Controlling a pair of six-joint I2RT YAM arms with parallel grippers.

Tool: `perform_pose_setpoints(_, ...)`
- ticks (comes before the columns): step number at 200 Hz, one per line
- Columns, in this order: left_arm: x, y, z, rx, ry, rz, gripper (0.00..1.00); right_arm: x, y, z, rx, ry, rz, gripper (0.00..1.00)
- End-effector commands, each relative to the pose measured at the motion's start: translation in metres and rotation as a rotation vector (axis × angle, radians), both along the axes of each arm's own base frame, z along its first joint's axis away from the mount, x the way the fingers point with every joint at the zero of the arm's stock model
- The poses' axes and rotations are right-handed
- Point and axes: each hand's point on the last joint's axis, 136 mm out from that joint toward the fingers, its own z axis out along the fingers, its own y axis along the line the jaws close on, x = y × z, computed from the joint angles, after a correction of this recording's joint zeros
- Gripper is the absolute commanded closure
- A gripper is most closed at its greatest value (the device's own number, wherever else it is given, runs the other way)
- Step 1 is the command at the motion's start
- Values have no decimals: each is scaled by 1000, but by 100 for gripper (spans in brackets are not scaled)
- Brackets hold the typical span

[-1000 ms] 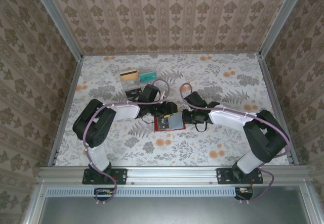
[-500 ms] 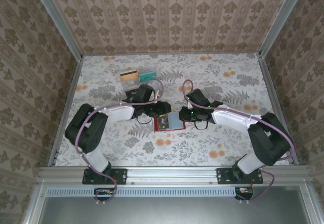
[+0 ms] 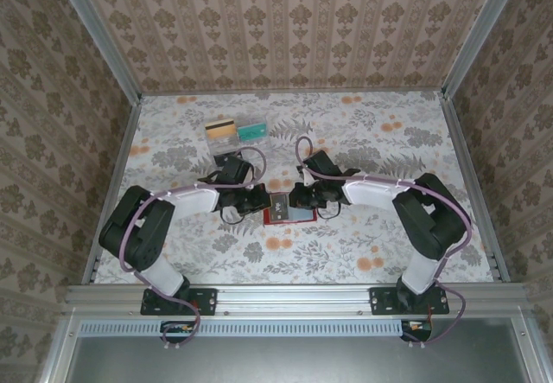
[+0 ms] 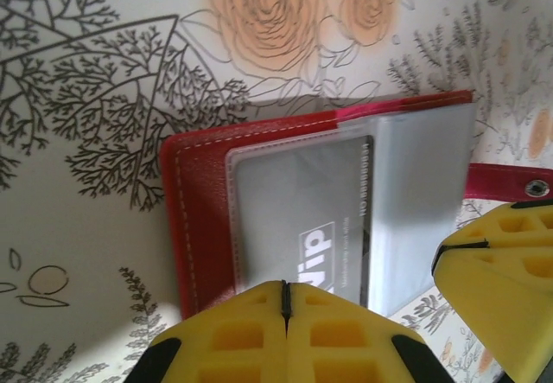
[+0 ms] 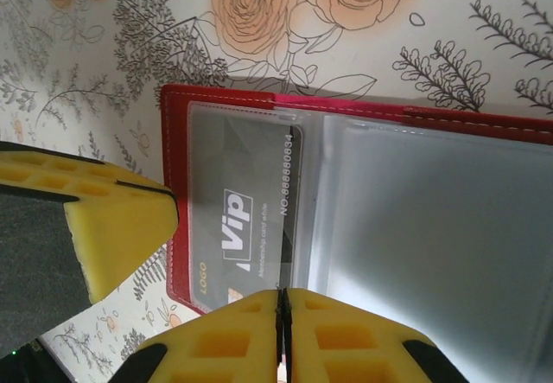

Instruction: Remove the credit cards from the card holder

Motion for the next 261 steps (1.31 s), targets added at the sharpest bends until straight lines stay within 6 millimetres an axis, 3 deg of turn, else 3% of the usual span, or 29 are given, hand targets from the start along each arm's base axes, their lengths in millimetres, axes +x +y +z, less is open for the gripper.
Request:
perform_pose_setpoints(1, -7, 4, -14, 25, 33, -13, 100, 3, 13, 1, 42, 27, 9, 88)
perform_pose_setpoints(126, -15, 7, -26, 53, 69, -16, 100, 3, 16, -18, 42, 74, 5, 84)
perform_pose_setpoints(176, -15, 4, -26, 50, 68, -22, 100, 3, 23, -15, 79, 79, 12, 85)
perform_pose_setpoints(200, -16, 4, -27, 50, 67, -26, 100, 2, 24, -14, 85, 80, 14, 89)
perform_pose_setpoints(221, -15, 3, -27, 48, 68, -23, 100, 2, 23, -13, 84, 78, 17, 100)
perform_pose_setpoints(261, -16, 6, -28, 64, 65, -28, 100, 3, 8, -10, 65, 60, -15, 100)
